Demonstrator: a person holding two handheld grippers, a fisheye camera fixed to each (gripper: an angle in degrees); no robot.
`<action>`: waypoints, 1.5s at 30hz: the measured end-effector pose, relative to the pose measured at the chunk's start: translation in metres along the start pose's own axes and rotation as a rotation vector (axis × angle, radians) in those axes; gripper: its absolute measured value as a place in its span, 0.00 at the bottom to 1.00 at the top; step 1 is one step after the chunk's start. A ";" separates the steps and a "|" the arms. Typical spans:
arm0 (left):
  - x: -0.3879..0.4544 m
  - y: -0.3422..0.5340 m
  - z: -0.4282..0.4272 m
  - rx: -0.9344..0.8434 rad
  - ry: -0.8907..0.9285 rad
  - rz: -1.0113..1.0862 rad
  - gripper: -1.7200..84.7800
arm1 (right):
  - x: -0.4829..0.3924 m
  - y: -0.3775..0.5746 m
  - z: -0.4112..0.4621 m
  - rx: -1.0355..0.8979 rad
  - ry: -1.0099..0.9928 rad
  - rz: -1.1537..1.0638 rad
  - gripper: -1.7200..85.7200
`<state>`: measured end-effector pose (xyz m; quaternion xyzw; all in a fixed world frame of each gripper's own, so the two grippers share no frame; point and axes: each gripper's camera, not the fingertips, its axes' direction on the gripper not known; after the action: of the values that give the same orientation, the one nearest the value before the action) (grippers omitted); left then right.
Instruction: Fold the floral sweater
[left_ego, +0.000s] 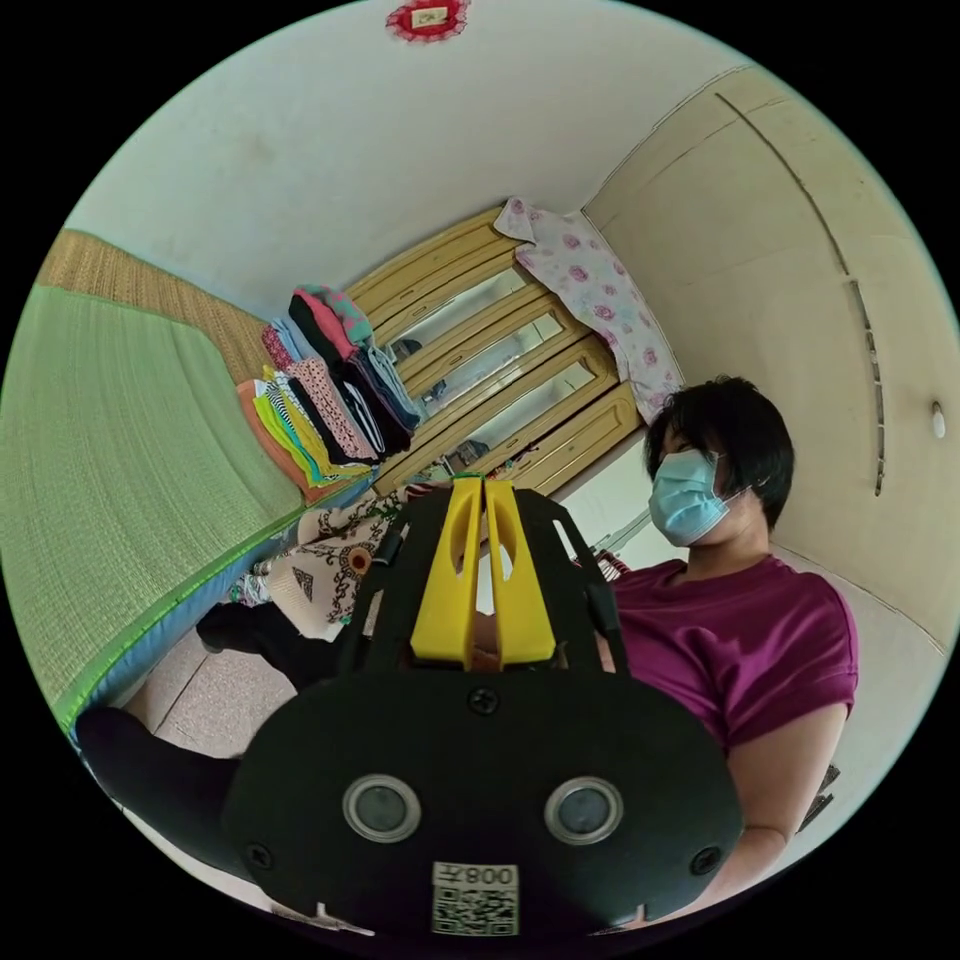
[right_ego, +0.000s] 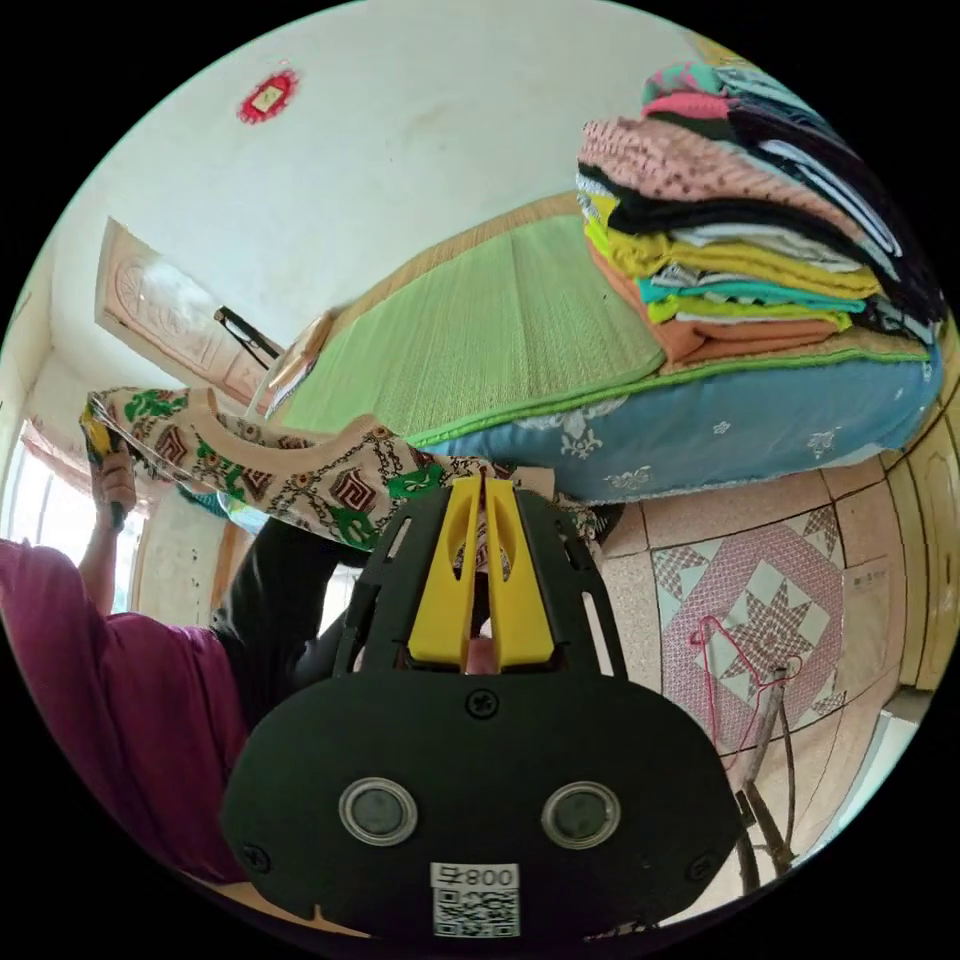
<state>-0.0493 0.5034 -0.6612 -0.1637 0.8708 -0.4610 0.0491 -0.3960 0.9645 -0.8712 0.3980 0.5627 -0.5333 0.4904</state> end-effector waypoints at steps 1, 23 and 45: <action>0.005 0.003 -0.009 0.014 -0.008 0.011 0.02 | -0.002 0.002 -0.010 0.022 0.005 -0.001 0.02; 0.247 0.093 -0.244 0.497 -0.257 0.660 0.02 | -0.264 0.107 -0.334 0.907 0.035 -0.547 0.02; 0.136 0.057 -0.380 0.648 -0.510 0.549 0.02 | -0.395 -0.002 -0.157 0.808 0.066 -0.720 0.02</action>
<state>-0.2811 0.7864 -0.4822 -0.0123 0.6540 -0.6234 0.4285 -0.3379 1.1495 -0.4927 0.3534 0.4286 -0.8289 0.0665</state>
